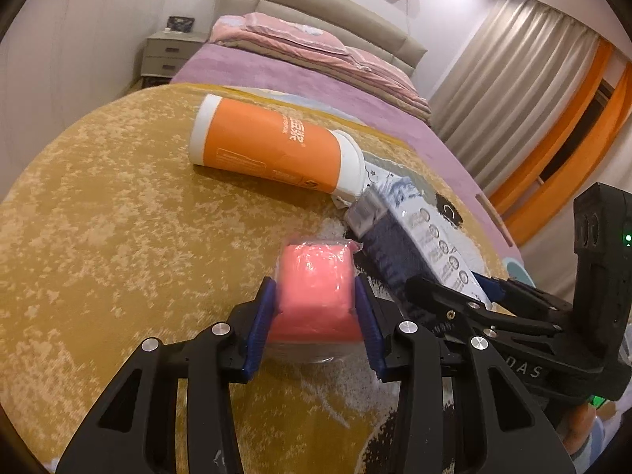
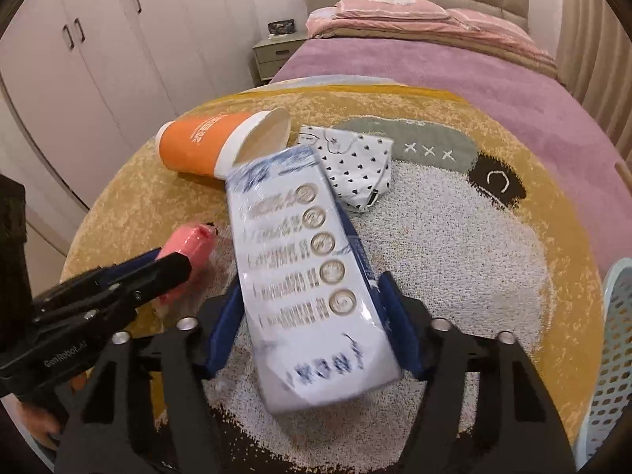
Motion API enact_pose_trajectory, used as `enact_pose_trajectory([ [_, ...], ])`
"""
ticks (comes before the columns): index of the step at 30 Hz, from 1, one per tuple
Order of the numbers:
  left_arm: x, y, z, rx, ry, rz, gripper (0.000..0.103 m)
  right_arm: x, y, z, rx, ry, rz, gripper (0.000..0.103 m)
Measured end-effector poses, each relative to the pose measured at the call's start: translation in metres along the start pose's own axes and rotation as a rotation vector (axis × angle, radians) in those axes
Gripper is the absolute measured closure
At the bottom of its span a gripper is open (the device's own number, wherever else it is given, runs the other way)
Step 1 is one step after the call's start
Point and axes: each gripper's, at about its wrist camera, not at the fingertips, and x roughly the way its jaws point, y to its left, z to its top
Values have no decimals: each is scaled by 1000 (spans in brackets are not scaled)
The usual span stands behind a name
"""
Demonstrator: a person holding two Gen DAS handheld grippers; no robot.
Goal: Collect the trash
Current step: 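Grasp the pink packet with the left tool while the right tool grasps the milk carton, then carry the pink packet and milk carton into the blue basket and release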
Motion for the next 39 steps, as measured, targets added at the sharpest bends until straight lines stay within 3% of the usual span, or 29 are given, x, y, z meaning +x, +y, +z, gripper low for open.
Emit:
enact_pose_trajectory([
  [5, -17, -18, -4, 31, -23, 3, 64, -30, -20, -9, 64, -63, 24, 46],
  [11, -29, -60, 3, 77, -47, -41, 64, -92, -61, -20, 148, -192, -7, 46],
  [18, -37, -129, 21, 171, -95, -100, 64, -161, -113, -36, 238, -330, -77, 46],
  [23, -33, -192, 33, 275, -124, -155, 64, -208, -148, -53, 293, -441, -203, 46],
  [30, -4, -274, 31, 404, -96, -252, 64, -230, -213, -76, 444, -459, -291, 46],
  [39, 74, -341, 14, 461, 108, -364, 64, -215, -285, -110, 663, -378, -349, 46],
])
